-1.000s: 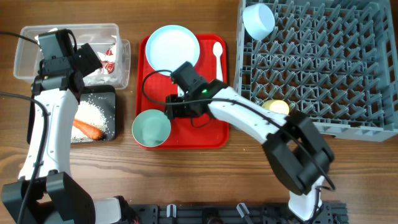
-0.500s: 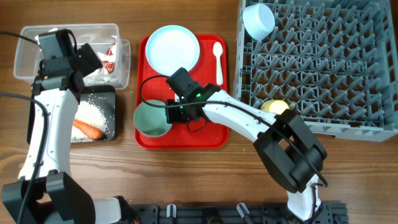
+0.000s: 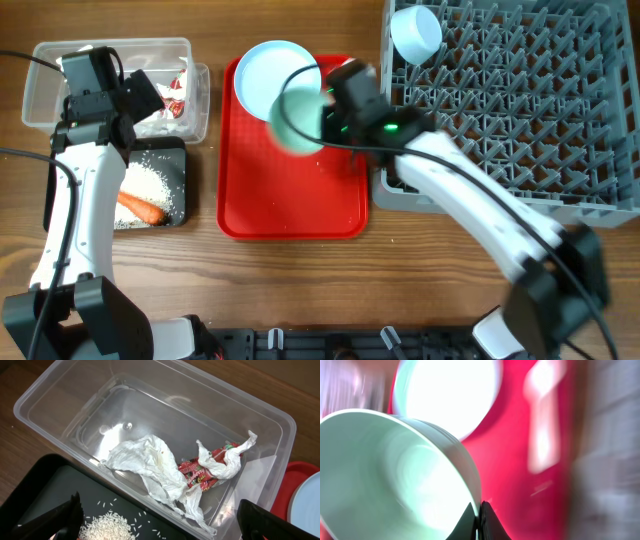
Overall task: Sort waste into correct bins and load items into the dishwasher rack
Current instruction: 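Carry the green bowl right and set it in the dish rack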
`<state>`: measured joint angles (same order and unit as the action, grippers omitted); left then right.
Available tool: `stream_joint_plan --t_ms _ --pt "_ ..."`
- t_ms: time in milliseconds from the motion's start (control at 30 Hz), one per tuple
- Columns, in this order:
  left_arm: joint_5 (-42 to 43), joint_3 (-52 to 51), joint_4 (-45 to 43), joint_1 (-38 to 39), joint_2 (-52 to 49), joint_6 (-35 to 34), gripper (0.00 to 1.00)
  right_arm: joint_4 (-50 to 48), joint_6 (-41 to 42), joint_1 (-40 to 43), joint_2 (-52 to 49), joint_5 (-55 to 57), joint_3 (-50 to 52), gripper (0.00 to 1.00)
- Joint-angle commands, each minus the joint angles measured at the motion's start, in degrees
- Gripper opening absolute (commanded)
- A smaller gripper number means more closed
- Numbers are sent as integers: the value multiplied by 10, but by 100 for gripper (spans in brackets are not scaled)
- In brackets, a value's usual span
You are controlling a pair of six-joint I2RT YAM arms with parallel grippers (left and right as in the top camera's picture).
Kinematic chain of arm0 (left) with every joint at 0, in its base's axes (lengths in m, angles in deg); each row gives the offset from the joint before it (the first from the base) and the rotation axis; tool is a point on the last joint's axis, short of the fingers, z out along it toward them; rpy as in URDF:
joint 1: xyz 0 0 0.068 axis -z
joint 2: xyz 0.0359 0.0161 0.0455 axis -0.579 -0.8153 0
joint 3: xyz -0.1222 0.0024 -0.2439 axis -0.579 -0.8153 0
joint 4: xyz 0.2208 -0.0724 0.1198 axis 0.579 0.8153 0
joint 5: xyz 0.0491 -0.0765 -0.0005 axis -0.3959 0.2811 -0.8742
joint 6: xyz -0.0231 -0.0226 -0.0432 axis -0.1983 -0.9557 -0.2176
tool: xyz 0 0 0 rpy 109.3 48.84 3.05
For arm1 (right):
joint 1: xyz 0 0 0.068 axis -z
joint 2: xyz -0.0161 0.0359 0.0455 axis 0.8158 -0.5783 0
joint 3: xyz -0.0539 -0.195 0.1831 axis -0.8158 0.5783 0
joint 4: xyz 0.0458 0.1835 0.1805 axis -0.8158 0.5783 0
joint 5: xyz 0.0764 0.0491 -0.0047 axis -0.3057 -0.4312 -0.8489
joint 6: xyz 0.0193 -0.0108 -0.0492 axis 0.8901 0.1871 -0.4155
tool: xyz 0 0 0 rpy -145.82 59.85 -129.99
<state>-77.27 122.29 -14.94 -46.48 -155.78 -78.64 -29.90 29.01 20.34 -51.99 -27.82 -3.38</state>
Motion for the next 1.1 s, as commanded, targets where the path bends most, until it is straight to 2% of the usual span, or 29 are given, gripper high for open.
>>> stream_joint_plan --t_ms 0,67,267,500,733,800,1067 --pt "-7 10 -1 -3 -3 5 100 5 -51 2 57 385 -5 4" --pt "-7 10 -1 -3 -3 5 100 4 -73 2 59 508 -4 4" --pt "-7 10 -1 -3 -3 5 100 -1 -181 34 23 636 -3 4" --pt "-7 10 -1 -3 -3 5 100 -29 -302 66 -42 648 -3 4" --pt "-7 10 -1 -3 -3 5 100 -171 -568 66 -128 646 -3 4" --pt "-7 10 -1 -3 -3 5 100 -189 -619 66 -146 647 -3 4" --pt "-7 10 -1 -3 -3 5 100 -198 -618 66 -166 624 -3 4"
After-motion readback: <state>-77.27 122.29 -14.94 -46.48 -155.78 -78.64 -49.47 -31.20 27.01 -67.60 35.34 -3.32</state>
